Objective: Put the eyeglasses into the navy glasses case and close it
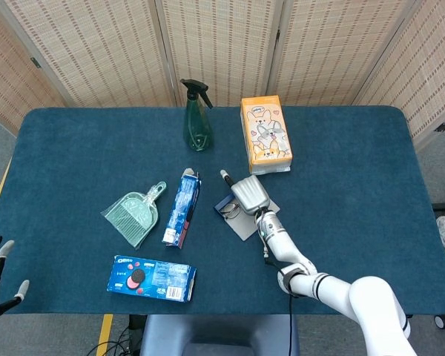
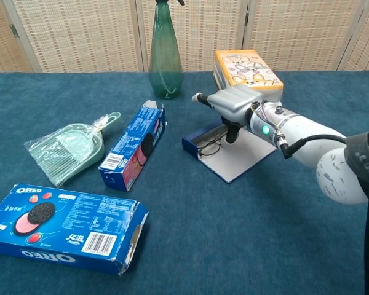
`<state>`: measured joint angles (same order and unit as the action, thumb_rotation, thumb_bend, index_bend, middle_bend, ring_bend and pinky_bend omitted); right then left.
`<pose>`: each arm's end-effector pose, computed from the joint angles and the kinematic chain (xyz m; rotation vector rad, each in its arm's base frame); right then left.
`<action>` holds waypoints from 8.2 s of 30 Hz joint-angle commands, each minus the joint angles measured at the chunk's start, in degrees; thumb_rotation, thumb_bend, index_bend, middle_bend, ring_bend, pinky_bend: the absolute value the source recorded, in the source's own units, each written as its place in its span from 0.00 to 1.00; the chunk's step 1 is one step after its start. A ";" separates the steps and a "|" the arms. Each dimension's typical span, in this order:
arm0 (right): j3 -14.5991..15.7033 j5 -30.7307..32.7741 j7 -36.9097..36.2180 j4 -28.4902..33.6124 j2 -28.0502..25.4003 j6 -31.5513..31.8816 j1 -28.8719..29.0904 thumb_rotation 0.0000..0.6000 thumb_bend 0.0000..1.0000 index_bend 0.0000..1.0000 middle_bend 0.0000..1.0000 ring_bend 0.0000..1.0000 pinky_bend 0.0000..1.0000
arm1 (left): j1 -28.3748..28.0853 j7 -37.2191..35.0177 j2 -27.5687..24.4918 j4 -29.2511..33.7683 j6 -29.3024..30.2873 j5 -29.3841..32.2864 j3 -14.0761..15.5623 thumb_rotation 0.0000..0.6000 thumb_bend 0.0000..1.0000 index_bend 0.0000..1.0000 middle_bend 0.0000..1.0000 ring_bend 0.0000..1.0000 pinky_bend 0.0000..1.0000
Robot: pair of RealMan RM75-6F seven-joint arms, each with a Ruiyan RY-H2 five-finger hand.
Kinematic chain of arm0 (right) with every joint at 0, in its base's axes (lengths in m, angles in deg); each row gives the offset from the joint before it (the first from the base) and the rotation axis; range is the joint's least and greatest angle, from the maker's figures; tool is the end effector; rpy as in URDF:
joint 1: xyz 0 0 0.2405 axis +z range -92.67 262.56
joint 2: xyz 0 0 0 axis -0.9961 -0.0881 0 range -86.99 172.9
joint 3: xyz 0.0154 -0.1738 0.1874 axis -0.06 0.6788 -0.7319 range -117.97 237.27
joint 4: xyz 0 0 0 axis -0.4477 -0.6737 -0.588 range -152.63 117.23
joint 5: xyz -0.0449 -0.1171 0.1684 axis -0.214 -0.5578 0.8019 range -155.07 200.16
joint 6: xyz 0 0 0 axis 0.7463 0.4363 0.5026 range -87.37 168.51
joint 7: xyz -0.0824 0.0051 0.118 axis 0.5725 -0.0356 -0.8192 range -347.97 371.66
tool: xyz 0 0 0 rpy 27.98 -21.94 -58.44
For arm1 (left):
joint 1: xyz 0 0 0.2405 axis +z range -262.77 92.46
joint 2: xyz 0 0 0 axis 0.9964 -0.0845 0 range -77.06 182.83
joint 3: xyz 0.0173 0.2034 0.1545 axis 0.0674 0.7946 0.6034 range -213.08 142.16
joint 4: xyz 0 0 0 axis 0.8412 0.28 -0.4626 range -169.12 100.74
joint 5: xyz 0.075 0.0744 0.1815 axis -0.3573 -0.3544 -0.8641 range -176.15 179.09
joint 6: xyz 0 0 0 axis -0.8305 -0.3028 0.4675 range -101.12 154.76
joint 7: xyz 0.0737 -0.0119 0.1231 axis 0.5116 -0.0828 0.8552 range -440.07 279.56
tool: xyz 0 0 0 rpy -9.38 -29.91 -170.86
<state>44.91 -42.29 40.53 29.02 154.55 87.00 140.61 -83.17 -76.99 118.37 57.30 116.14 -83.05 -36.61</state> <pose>-0.1121 -0.4137 -0.0963 1.9305 -0.5696 0.7201 -0.3321 0.1361 0.1599 -1.2882 -0.9144 -0.7895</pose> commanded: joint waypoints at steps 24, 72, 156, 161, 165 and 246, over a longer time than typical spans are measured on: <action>-0.51 6.74 7.04 6.72 -4.46 -4.00 -0.81 1.00 0.33 0.36 1.00 1.00 1.00 | 0.16 -0.29 -0.08 -0.03 0.47 -0.37 -0.02 1.00 0.36 0.10 0.00 0.01 0.14; 8.47 -3.79 -3.27 26.00 -18.20 6.82 -10.07 1.00 0.26 0.02 1.00 1.00 1.00 | -0.49 0.67 0.21 0.85 -0.02 -1.14 0.11 1.00 0.36 0.10 0.00 0.01 0.14; 11.30 -23.56 -18.29 13.25 -12.58 17.16 -19.14 1.00 0.36 0.42 1.00 1.00 1.00 | -0.13 -0.15 0.31 0.13 0.40 -1.15 0.28 1.00 0.36 0.10 0.00 0.01 0.14; 10.57 -23.27 -18.16 12.71 -11.74 16.46 -18.24 1.00 0.40 0.49 1.00 1.00 1.00 | -0.10 -0.18 0.27 0.11 0.41 -1.13 0.29 1.00 0.36 0.10 0.00 0.01 0.14; 10.59 -23.19 -17.93 12.65 -11.60 16.08 -18.00 1.00 0.43 0.58 1.00 1.00 1.00 | -0.06 -0.22 0.25 0.03 0.34 -0.97 0.28 1.00 0.36 0.10 0.00 0.01 0.14; 5.06 -9.39 -6.59 25.96 -18.73 2.72 -8.47 1.00 0.28 0.22 1.00 1.00 1.00 | 0.55 -1.19 -0.45 0.08 0.61 -1.03 0.44 1.00 0.36 0.10 0.00 0.01 0.14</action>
<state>49.40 -51.59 34.53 53.37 137.27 89.87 132.60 -82.62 -78.19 117.92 57.38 116.75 -84.09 -36.16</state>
